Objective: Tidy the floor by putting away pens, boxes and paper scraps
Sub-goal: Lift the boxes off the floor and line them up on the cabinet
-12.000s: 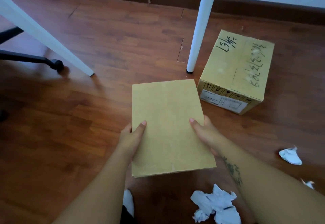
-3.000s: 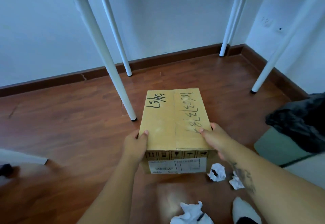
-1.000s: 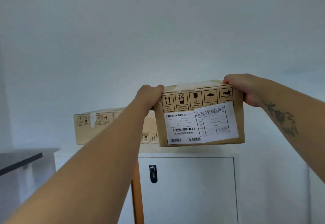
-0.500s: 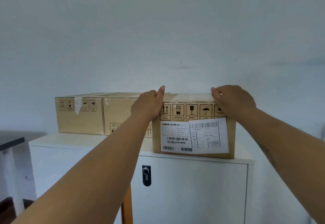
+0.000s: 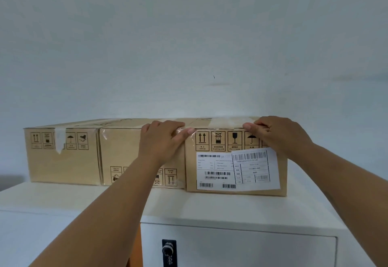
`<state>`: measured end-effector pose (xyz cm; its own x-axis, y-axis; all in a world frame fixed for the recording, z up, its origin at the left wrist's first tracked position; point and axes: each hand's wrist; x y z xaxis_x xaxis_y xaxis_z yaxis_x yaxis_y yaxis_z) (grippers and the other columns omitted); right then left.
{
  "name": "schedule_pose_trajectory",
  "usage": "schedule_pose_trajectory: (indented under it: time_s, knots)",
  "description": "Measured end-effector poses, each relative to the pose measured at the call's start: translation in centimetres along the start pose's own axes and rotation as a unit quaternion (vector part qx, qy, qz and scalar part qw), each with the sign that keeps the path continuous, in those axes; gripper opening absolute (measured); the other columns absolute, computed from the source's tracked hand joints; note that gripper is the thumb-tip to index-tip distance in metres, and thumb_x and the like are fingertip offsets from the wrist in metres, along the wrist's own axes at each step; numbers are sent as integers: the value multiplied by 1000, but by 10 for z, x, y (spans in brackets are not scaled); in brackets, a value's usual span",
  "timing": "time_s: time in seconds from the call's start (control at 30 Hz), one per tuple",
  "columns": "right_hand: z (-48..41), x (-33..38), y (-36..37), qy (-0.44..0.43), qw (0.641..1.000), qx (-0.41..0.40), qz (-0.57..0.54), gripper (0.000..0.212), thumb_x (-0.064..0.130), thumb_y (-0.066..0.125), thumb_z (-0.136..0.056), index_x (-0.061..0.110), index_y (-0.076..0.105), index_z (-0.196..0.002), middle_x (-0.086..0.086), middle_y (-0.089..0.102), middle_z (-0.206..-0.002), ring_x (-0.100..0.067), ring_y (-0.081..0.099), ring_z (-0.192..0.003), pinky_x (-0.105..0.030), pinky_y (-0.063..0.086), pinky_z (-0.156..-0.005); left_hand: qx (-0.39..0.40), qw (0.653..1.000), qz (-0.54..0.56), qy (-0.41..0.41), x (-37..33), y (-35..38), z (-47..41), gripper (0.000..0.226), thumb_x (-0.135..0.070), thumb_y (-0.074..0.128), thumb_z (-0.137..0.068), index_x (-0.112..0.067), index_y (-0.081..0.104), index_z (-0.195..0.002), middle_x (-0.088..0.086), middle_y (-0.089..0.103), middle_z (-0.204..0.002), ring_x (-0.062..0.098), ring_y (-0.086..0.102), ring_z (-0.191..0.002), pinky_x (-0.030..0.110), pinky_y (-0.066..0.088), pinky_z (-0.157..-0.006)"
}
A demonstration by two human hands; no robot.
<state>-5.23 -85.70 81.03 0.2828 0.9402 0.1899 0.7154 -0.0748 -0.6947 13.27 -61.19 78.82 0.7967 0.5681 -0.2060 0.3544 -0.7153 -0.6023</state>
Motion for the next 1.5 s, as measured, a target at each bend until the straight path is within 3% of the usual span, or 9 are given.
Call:
schedule_pose_trajectory:
  time_s: [0.3,0.4,0.5,0.57,0.67,0.77,0.9,1.27,1.5]
  knots:
    - [-8,-4,5,1,1000,6,15,66,85,23,-77,34,63,-86,14,64,-78,-7,58,-73,-35,50,-70,-15,1000,-12,7,-1,6,2,58,-72,24,-89,-39,58,-123,-19,57,-126,15,41,-123,35,18,-103]
    - [-12,6,-2,-43,995,23,85,75,82,10,-79,27,61,-80,12,64,-72,-7,59,-70,-46,42,-98,17,995,-79,66,19,-11,3,63,-68,16,-93,-36,45,-139,-8,41,-149,21,32,-138,40,19,-111]
    - [-12,32,7,-113,989,12,97,80,79,12,-84,24,63,-110,6,69,-106,-15,64,-97,-47,31,-111,-12,990,-137,-7,54,-33,4,75,-79,17,-85,-37,34,-145,0,24,-160,31,16,-147,51,12,-117]
    - [-10,46,19,-149,983,4,108,78,82,16,-82,33,54,-128,10,65,-119,-14,62,-105,-37,44,-91,4,984,-155,-91,78,-42,5,85,-87,13,-76,-41,28,-146,0,12,-163,37,7,-148,59,6,-116]
    - [-11,48,29,-147,979,-42,133,75,86,18,-79,39,54,-124,15,67,-104,-12,64,-91,-26,39,-61,27,970,-181,-161,119,-56,5,93,-93,9,-69,-44,27,-146,-2,5,-164,42,0,-147,67,2,-112]
    - [-12,46,32,-151,975,-72,142,76,88,18,-77,39,57,-121,16,68,-97,-11,65,-86,-24,43,-59,57,961,-174,-209,171,-68,-1,89,-94,12,-70,-43,39,-138,1,25,-158,44,10,-146,69,2,-112]
    - [-10,50,34,-136,977,-91,134,77,88,21,-75,41,57,-124,16,69,-92,-12,65,-84,-24,47,-62,33,980,-122,-156,193,-58,-6,88,-92,16,-74,-32,56,-124,6,57,-127,35,35,-136,61,-2,-116]
    - [-2,45,25,-80,982,-87,150,82,90,21,-68,43,60,-123,12,71,-86,-14,62,-76,-27,45,-62,-15,987,-88,-132,160,-52,5,96,-90,15,-73,-24,56,-128,13,53,-134,40,26,-139,53,12,-118]
    - [-4,42,27,-83,980,-37,175,86,88,9,-73,38,57,-124,8,68,-111,-18,57,-114,-37,41,-87,24,983,-99,-154,176,-50,-2,94,-92,14,-73,-27,50,-132,12,48,-141,39,17,-144,57,4,-118]
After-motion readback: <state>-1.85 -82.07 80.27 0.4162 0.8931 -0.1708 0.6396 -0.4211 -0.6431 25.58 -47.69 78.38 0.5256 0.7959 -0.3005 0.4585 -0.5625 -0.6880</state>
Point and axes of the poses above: each hand's wrist, its own z-axis away from the middle knuckle, its own y-axis out of the palm, x = y × z
